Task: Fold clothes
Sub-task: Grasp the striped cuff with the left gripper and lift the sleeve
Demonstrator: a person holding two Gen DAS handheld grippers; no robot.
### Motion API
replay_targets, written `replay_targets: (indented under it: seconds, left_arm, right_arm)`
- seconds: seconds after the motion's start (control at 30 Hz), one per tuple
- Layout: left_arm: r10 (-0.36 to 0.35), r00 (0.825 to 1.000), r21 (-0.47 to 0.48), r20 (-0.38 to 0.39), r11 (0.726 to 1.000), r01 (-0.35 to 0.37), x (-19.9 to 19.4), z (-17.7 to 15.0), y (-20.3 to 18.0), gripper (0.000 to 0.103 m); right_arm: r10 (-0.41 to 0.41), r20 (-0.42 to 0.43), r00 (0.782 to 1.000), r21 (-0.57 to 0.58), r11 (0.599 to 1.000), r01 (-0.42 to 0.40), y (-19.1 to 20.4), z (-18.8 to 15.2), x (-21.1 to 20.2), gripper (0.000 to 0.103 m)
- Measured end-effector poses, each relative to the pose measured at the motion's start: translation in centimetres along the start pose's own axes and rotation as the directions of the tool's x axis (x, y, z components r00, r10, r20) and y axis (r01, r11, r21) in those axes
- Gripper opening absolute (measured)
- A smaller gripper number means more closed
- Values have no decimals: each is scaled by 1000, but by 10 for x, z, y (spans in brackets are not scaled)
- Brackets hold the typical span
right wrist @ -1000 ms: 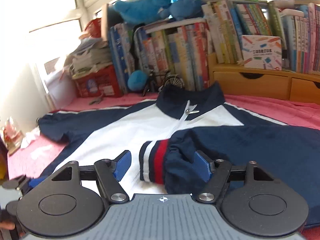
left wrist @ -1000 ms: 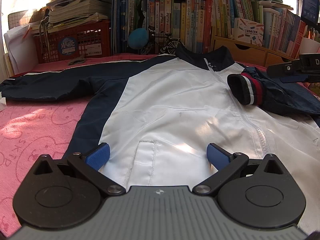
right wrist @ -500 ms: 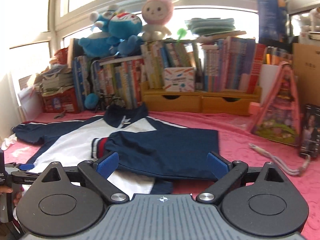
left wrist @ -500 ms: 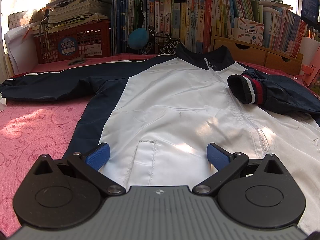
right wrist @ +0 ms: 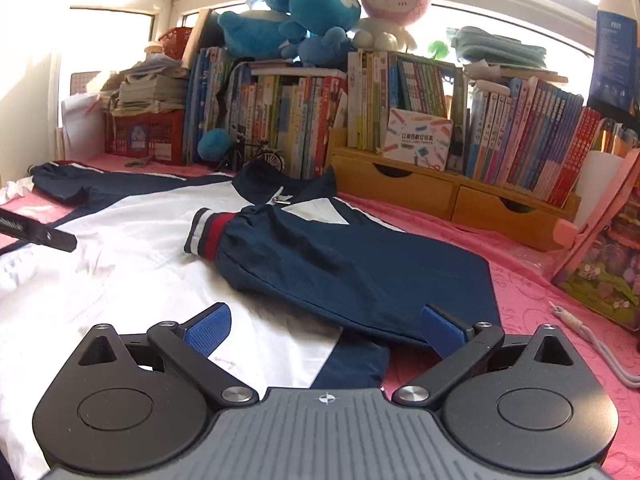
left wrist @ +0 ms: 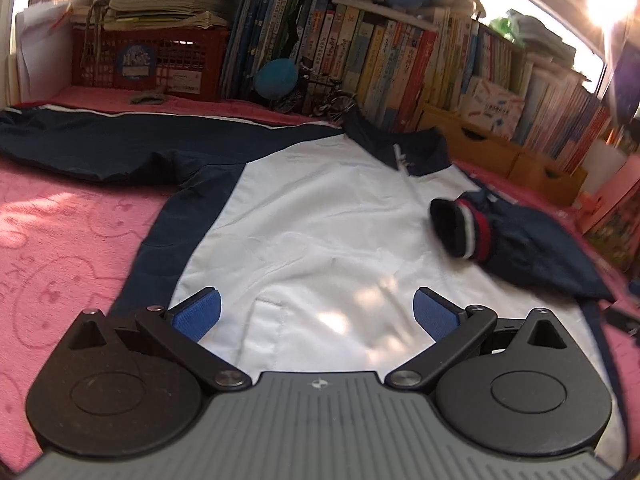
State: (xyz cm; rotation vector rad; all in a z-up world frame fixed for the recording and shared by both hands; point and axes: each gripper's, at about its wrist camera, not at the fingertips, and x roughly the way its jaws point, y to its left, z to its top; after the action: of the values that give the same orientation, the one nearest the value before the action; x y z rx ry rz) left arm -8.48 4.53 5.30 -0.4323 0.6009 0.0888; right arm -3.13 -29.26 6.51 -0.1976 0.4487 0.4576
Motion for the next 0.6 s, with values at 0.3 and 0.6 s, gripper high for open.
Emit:
replay_targets:
  seconds: [0.3,0.6]
  left_arm:
    - [-240,968,-146,-78,963,227,87,29,-59,103]
    - [-36,998,17,-51,999,37,149,33,-98,34]
  right_arm:
    - [-8,-37,999,18,1000,9,16,-5,31,102]
    - [-18,-34,999,-62,998,16,31,-4,31,103]
